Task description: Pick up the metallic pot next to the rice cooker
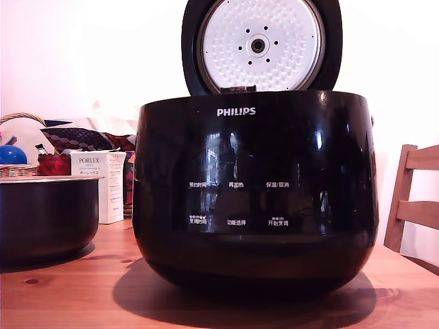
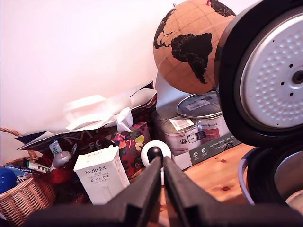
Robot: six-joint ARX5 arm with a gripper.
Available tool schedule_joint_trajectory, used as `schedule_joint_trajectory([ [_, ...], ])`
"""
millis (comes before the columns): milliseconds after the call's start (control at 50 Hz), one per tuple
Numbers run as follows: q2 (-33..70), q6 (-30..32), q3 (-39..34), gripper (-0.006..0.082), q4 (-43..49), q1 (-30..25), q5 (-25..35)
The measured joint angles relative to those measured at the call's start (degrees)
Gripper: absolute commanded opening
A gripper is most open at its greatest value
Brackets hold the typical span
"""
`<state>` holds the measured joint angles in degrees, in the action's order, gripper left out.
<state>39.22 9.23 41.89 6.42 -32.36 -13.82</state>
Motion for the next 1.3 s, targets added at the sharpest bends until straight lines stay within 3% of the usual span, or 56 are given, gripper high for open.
schedule_joint_trajectory([
  [280, -0.2, 0.0, 0.0, -0.0021, 0.7, 0.0, 0.0],
  [400, -0.1, 1.4, 1.0, -0.0021, 5.9, 0.9, 0.2],
  [540, -0.1, 6.6, 6.6, -0.0021, 16.9, 3.0, 0.2],
  [700, 1.7, 9.7, 18.6, -0.0022, 31.9, 6.0, 2.1],
  [860, 5.9, 20.4, 28.8, -0.0022, 48.1, 7.0, 8.6],
  [1080, 16.3, 27.8, 33.7, -0.0018, 65.3, 7.1, 10.8],
  [1140, 20.2, 29.1, 33.7, 0.0018, 67.6, 7.6, 10.8],
  [1300, 28.4, 30.7, 33.7, 0.032, 68.6, 10.1, 12.7],
])
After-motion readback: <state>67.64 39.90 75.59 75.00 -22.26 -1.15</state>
